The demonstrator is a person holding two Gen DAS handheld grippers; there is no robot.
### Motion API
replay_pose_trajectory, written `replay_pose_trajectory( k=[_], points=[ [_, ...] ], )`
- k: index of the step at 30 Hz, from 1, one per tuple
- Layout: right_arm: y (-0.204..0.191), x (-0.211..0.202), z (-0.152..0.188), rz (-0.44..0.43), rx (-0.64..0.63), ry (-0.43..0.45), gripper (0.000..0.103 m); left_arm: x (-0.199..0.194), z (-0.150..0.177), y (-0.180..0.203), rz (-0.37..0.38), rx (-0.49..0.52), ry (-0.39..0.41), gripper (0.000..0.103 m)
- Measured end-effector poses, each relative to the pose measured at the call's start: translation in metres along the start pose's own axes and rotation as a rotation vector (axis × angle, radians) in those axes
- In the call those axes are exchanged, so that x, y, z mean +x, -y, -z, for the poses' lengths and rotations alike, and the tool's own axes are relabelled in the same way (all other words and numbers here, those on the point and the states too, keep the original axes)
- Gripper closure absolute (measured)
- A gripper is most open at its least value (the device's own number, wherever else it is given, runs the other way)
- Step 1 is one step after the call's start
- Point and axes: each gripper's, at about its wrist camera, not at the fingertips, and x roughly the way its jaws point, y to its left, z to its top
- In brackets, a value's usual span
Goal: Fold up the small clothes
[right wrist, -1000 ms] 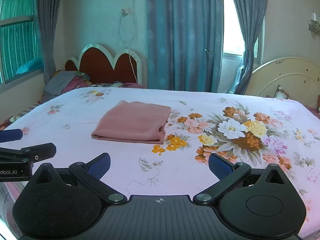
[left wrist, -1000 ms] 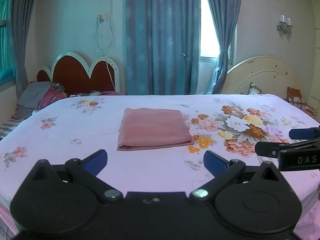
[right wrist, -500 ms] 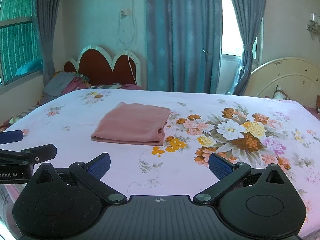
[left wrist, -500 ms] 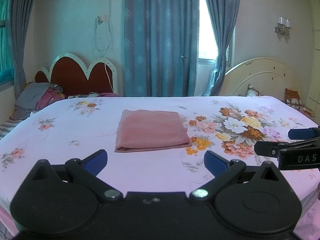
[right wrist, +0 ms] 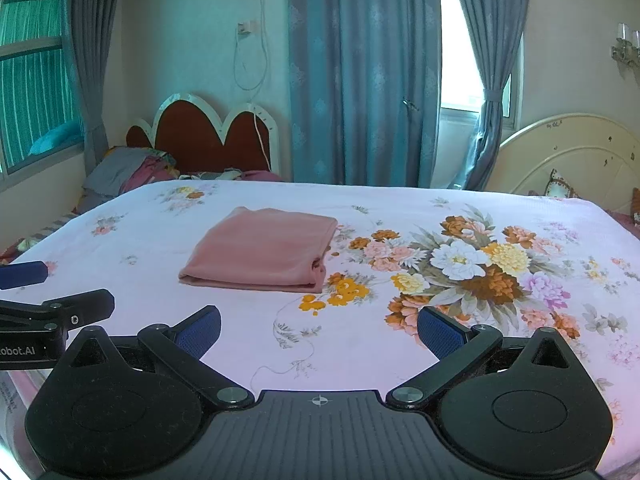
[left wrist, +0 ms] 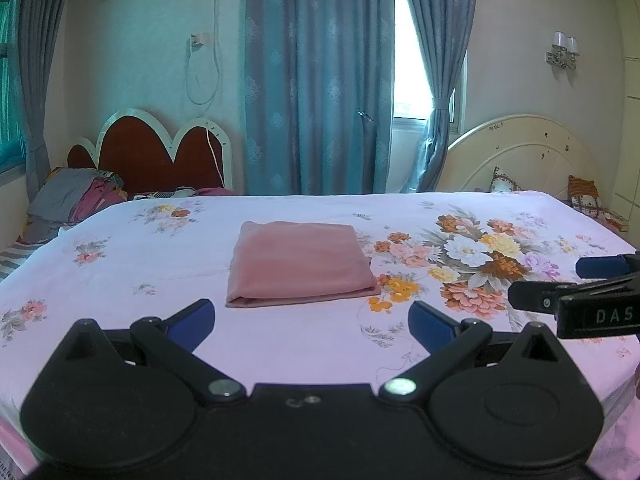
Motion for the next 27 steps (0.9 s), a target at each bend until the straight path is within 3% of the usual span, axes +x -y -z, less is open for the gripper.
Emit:
replay_pose_trajectory(
  k=[27],
  points=[
    [-0.0004,0.0015,-0.0005,-0.005,-0.002,0.004,0.0,0.003,-0.0022,0.0006,0.001,0.003,0.003,0.0]
  ],
)
